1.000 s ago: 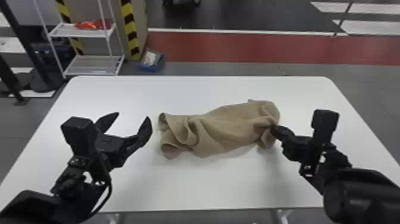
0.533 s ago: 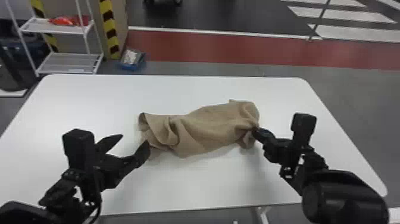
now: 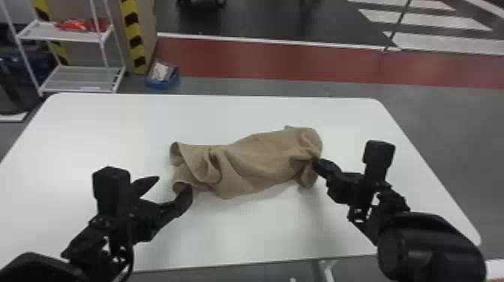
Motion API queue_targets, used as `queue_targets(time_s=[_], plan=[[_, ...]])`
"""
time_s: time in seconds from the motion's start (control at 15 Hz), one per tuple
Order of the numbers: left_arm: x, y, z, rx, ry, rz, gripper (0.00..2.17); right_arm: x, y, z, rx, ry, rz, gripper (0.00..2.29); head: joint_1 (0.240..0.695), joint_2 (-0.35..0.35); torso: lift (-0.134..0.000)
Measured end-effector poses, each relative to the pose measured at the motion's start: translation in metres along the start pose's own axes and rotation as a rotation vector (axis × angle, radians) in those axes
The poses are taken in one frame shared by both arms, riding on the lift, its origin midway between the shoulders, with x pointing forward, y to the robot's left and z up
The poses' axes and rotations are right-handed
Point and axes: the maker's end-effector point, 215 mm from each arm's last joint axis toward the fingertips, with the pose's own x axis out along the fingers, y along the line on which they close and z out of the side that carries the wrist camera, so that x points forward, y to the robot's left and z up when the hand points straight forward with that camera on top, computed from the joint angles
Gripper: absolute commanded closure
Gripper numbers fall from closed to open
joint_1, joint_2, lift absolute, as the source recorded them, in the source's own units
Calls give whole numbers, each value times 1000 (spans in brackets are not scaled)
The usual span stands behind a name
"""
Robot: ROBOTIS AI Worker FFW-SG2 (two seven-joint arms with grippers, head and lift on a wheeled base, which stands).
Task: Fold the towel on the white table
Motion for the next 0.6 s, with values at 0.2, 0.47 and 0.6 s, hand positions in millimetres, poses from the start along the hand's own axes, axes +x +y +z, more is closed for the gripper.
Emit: queue_targets(time_s=[0.2,0.47,0.6], plan=[[4,-2,-7,19,17,6,421,-1,2,1,7,-5,9,1929,695,-139,-120],[6,0,-26,45,83,10,758,-6,2,10,20,-28,16,1929,695,-140,-120],[5,0,-28,47,94,14,1757,-9,3,13,21,-37,18,1926,695,-140,-120]])
